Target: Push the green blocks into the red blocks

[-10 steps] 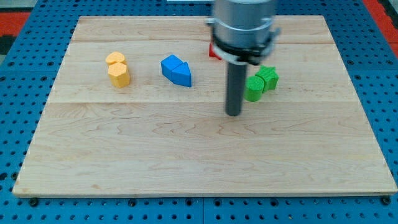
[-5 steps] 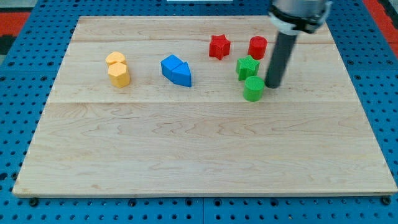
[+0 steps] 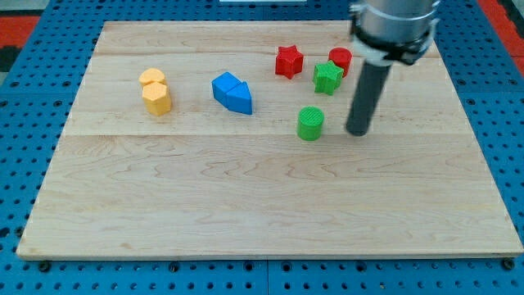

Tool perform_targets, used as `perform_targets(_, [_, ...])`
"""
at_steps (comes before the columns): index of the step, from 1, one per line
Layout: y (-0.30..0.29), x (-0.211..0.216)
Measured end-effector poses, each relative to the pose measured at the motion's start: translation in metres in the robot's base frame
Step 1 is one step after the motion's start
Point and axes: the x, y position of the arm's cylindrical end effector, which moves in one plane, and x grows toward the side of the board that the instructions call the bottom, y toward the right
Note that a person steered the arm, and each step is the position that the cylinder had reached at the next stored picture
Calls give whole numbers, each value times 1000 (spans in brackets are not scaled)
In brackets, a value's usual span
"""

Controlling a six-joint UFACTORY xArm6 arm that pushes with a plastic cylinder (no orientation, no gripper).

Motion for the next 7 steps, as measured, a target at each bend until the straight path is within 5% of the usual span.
perform_targets(3, [-42,18])
perform_targets(6, [-53,-79])
perform_targets(7, [-37,-42])
